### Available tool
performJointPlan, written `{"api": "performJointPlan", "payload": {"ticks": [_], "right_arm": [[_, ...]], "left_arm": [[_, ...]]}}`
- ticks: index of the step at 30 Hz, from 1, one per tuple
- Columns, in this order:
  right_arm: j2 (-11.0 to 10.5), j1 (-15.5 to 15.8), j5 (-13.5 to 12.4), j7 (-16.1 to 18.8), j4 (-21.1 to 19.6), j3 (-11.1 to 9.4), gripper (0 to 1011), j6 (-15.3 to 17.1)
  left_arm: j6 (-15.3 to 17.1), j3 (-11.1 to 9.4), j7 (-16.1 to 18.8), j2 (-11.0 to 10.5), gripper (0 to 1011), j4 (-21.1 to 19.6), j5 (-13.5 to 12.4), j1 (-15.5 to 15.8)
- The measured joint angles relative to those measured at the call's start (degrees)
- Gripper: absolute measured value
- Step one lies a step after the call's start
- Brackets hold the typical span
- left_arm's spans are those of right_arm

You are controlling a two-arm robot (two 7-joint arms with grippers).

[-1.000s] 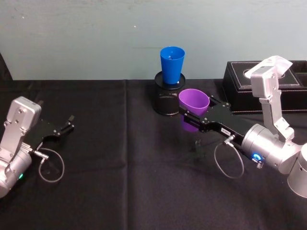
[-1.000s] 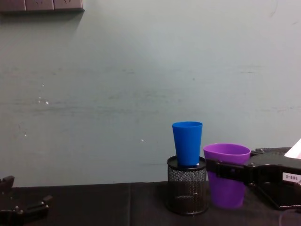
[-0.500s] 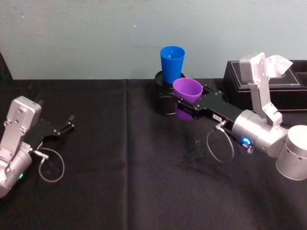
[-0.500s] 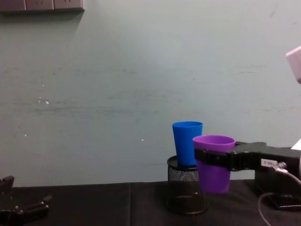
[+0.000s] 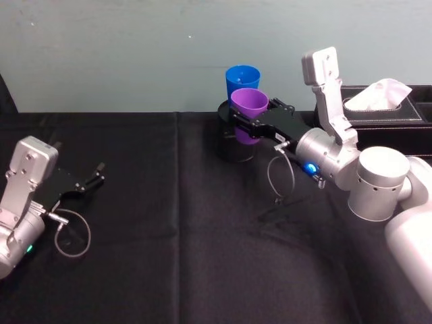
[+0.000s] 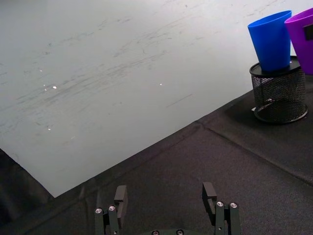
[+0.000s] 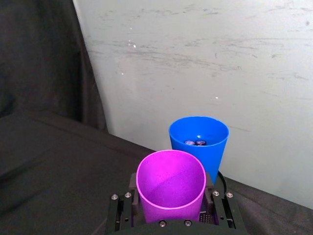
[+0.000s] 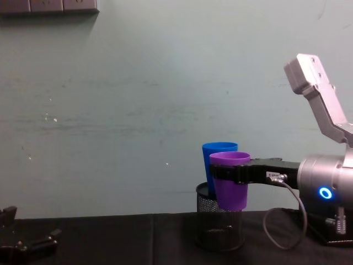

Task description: Pick up one cup with a gripper and tap it against the other cup.

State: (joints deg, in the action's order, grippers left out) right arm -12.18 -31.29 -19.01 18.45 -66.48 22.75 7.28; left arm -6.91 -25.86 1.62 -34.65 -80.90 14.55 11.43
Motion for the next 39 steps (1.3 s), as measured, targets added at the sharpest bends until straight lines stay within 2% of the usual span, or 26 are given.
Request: {"api": "performJointPlan", "payload": {"ticks": [13,39], "right_arm": [[2.18,-2.27,0.51,-0.01,4.36,-1.54,730,0.32],[2.28,-2.36,0.68,0.15,4.44,-1.64,730,0.33]], "left_arm": [[0.0,0.0,0.0,0.0,1000,0.0,0.0,0.0],[0.0,0.0,0.0,0.0,1000,0.0,0.0,0.0]]}}
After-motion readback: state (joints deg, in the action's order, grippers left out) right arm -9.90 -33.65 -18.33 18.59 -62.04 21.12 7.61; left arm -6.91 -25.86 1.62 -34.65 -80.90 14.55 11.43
